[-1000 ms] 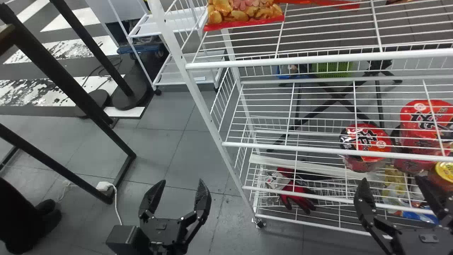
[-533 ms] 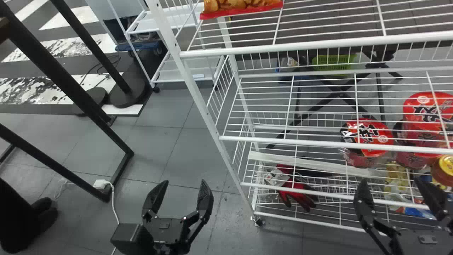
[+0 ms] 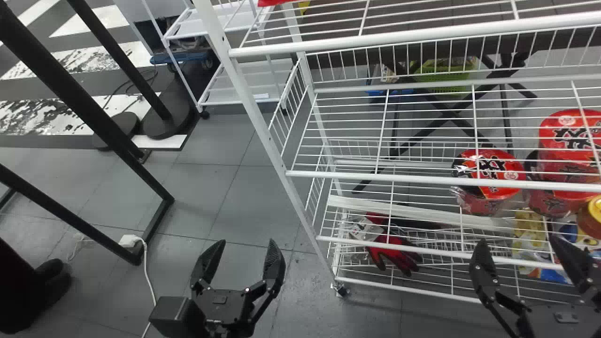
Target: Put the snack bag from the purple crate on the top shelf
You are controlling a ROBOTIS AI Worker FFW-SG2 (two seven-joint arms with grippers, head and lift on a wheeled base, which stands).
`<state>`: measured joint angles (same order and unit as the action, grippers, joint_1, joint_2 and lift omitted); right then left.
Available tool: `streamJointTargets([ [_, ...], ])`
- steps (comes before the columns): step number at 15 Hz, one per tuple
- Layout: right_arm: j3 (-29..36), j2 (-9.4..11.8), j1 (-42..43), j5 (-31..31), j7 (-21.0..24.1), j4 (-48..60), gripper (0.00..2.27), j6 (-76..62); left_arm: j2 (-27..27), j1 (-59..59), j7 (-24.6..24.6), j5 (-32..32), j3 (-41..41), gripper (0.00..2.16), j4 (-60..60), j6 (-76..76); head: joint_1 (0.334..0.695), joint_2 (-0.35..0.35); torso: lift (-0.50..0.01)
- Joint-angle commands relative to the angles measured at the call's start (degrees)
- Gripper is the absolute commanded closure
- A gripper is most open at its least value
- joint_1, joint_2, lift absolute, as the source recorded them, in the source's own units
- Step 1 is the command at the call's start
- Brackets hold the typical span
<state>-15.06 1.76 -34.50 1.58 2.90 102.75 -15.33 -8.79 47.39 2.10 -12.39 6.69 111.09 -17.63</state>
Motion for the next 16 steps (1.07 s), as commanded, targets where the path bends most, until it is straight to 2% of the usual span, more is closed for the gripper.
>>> streamJointTargets([
  [1, 0.21, 0.09, 0.14, 0.00, 0.00, -0.01, 0.13, 0.00, 0.00, -0.10, 0.01, 0.00, 0.16, 0.07, 0.00, 0.02, 0.695, 0.350, -0.366],
  [16, 0.56, 0.09, 0.31, -0.09, -0.08, -0.09, 0.13, 0.00, -0.18, -0.98, -0.87, -0.53, 1.04, 0.07, -1.23, 1.07, 0.695, 0.350, -0.426],
])
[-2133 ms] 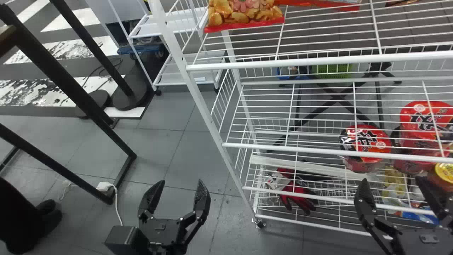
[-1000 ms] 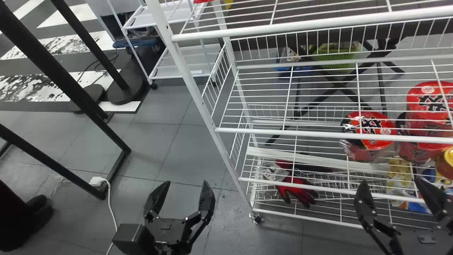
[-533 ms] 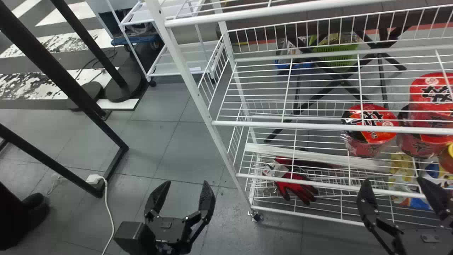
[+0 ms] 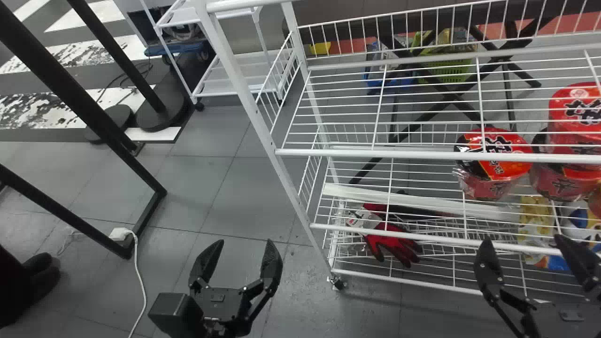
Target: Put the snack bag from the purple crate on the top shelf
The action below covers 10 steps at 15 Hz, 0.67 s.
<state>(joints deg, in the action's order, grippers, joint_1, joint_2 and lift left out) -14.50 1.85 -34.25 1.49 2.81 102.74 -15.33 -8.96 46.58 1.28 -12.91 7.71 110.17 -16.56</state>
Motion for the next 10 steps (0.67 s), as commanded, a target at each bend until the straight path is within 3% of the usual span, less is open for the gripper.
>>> streamJointTargets([
  [1, 0.00, 0.00, 0.06, 0.01, 0.01, -0.08, 0.13, 0.00, 0.00, -0.27, -0.05, -0.01, 0.02, 0.07, -0.48, 0.00, 0.695, 0.350, -0.430],
  [10, 0.44, -0.09, 0.68, -0.43, -1.66, -1.05, 0.13, -0.88, 0.00, -1.41, -0.05, -0.28, 0.02, 0.07, -1.89, 0.00, 0.695, 0.350, -0.448],
])
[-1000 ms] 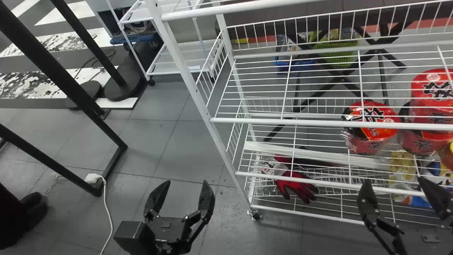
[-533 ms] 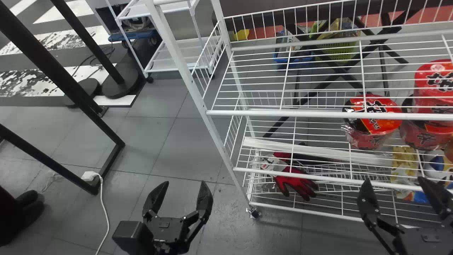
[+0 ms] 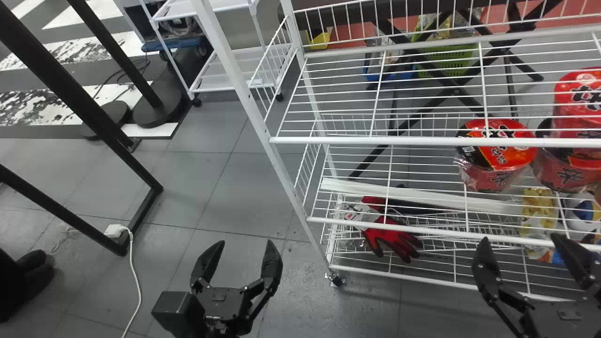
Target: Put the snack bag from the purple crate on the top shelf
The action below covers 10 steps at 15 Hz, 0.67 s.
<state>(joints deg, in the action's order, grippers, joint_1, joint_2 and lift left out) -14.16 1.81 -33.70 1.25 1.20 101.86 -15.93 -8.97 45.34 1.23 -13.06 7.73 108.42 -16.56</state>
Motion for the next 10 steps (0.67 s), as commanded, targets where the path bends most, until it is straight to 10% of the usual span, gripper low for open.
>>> streamJointTargets([
  [1, 0.10, -0.05, 0.30, -0.20, -0.06, -0.34, 0.13, -0.28, 0.00, -0.25, 0.00, -0.21, 0.00, 0.07, -0.40, 0.00, 0.695, 0.350, -0.448],
  [10, 0.71, -0.49, 1.01, -1.16, -1.99, -1.58, 0.13, 0.07, -0.09, -1.30, -0.08, -0.56, 0.00, 0.07, -1.72, 0.00, 0.695, 0.350, -0.449],
])
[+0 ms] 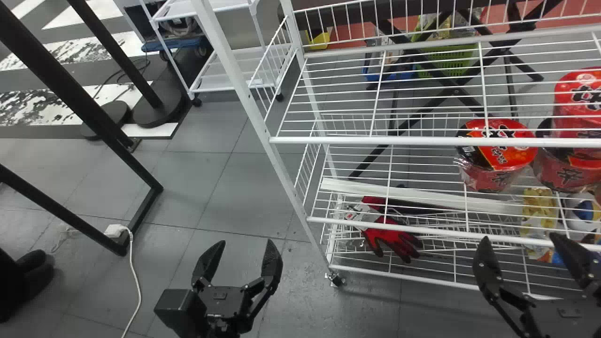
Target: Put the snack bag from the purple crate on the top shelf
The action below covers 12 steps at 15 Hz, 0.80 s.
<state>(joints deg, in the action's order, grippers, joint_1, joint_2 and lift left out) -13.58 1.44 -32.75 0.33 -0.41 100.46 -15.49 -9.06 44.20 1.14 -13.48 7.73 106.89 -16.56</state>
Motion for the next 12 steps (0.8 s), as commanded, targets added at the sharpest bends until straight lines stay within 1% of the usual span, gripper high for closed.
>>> streamJointTargets([
  [1, 0.31, -0.12, 0.06, -0.24, -1.88, -0.53, 0.13, -2.83, -0.09, -0.35, 0.01, -0.14, 0.09, 0.07, -0.28, 0.00, 0.695, 0.350, -0.449],
  [3, 0.39, -0.21, 0.23, 0.02, -2.67, -0.79, 0.13, -3.53, 0.00, -0.52, 0.01, -0.14, 0.00, 0.07, -0.28, 0.53, 0.695, 0.350, -0.449],
  [5, 0.39, -0.82, 0.67, 0.46, -2.32, -0.79, 0.13, -0.01, 0.00, -0.79, -0.17, -0.14, 0.09, 0.07, -0.45, 1.05, 0.695, 0.350, -0.452],
  [7, 0.66, -0.73, 0.67, -0.24, -2.84, -1.49, 0.13, -4.58, -0.09, -1.14, -0.17, -0.41, 0.09, 0.07, -0.80, 1.05, 0.695, 0.350, -0.451],
  [10, 0.66, -0.73, 0.67, -0.24, -3.20, -1.49, 0.13, -5.11, -0.09, -1.22, -0.17, -0.32, 0.00, 0.07, -0.89, 1.05, 0.695, 0.350, -0.451],
  [11, 1.19, -0.65, -0.03, -0.24, -4.25, -0.26, 0.13, -4.06, -0.09, -1.31, -0.17, -0.32, 0.09, 0.07, -0.89, 1.05, 0.695, 0.350, -0.451],
  [12, 2.59, -0.73, -1.44, -0.42, -8.03, 1.94, 0.13, -3.00, -0.09, -1.31, -0.17, -0.32, 0.09, 0.07, -0.80, 1.23, 0.695, 0.350, -0.451],
])
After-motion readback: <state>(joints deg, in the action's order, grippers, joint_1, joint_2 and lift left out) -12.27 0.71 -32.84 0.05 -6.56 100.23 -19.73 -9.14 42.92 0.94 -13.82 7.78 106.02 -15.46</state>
